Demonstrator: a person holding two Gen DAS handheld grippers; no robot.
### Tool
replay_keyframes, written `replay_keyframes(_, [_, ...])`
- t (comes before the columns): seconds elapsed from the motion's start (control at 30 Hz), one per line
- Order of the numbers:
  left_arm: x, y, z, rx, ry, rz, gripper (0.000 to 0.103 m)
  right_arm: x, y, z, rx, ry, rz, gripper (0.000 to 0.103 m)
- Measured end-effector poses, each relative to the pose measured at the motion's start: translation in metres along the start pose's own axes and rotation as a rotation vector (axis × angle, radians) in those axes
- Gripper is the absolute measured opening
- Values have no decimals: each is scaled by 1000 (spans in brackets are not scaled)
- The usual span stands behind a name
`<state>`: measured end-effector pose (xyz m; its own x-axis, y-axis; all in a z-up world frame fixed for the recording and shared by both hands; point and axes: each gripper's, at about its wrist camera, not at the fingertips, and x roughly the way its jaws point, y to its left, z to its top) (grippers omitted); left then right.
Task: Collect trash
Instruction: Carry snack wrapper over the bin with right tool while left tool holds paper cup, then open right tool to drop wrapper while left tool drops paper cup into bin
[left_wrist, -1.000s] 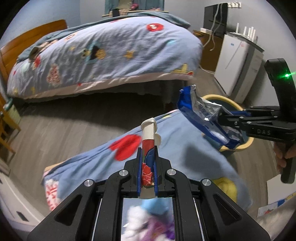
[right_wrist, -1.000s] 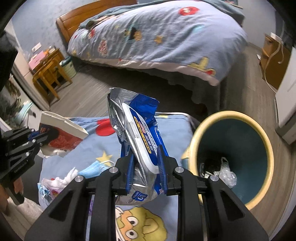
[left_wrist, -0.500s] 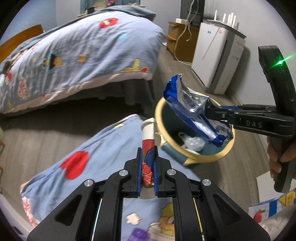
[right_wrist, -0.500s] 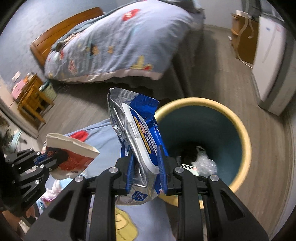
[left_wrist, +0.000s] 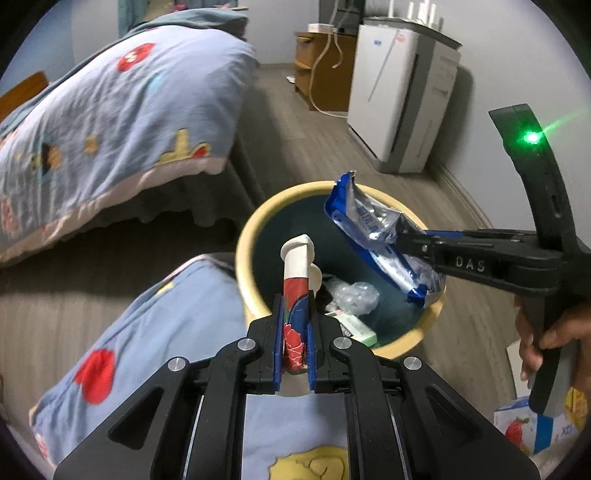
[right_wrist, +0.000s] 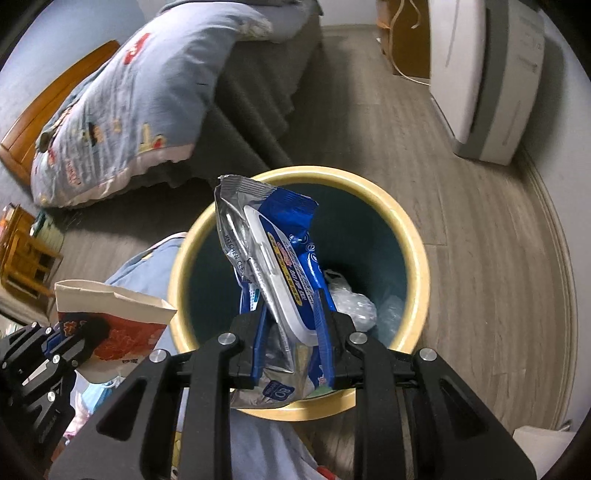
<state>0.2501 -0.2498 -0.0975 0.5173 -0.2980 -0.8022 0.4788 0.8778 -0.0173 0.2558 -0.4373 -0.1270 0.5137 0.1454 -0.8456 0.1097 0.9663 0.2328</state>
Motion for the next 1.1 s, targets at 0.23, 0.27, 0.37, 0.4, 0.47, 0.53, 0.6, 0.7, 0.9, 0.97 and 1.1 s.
replay_keyframes(0.23, [26,-11,15,29,8,6,11,7,-15,-1,70,1,2,24])
replay_keyframes(0.27, [28,-10,17,24,10,8,11,8,-13,0,71,1,4,24])
replay_keyframes(0.37, [33,-5,18,3,14,16,13,10,-13,2,80,2,19,29])
replay_keyframes(0.4, [33,-2,19,-4,12,15,16,11,-13,2,82,0,20,36])
replay_keyframes(0.47, [32,1,17,-16,8,14,20,10,-13,2,88,-4,25,43])
replay_keyframes(0.53, [31,5,14,-25,12,17,25,9,-12,3,82,-8,18,43])
replay_keyframes(0.6, [29,7,12,-32,10,19,26,9,-10,3,78,-7,17,43])
replay_keyframes(0.7, [21,9,6,-41,8,22,27,8,-5,3,62,-4,12,43])
replay_keyframes(0.9, [-6,10,-6,-24,-4,51,31,-2,7,4,28,-23,5,48])
replay_keyframes(0.97, [-18,12,-9,-30,-17,56,39,-7,11,4,15,-34,-2,55])
replay_keyframes(1.1, [-43,17,-15,-30,-47,84,78,-16,21,3,-10,-49,-19,72])
